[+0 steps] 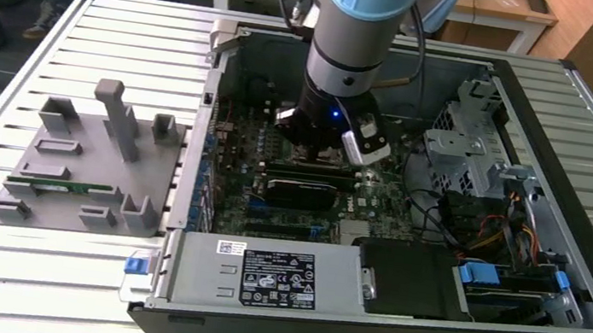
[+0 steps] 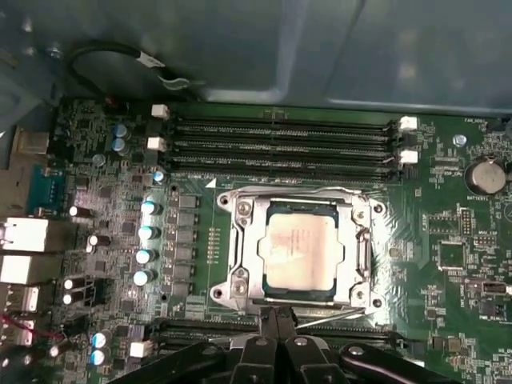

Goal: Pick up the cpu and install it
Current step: 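Install the second cpu locking lever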

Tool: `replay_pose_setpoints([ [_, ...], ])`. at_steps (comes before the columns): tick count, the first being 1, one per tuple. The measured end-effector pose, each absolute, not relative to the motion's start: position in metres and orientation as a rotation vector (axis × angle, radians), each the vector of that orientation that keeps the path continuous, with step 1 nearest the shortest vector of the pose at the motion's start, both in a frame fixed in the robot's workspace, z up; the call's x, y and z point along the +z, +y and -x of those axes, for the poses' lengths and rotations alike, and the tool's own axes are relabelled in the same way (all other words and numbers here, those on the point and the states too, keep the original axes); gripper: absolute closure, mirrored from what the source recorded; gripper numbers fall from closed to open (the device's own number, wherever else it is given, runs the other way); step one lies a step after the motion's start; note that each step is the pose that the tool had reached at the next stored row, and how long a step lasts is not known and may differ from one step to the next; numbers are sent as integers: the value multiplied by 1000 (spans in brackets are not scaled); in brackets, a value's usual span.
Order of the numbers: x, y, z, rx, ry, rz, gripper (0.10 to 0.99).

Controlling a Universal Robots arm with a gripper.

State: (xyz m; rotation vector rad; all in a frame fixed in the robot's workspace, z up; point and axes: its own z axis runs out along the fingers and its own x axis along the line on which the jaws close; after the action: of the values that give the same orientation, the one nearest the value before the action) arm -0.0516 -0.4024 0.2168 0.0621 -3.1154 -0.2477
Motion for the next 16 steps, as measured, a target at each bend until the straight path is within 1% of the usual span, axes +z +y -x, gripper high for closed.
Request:
replay_pose_setpoints([
  [5,216,-411,52,-260,-3114,-62,973],
  [16,210,-411,60,-300,-3111,-62,973],
])
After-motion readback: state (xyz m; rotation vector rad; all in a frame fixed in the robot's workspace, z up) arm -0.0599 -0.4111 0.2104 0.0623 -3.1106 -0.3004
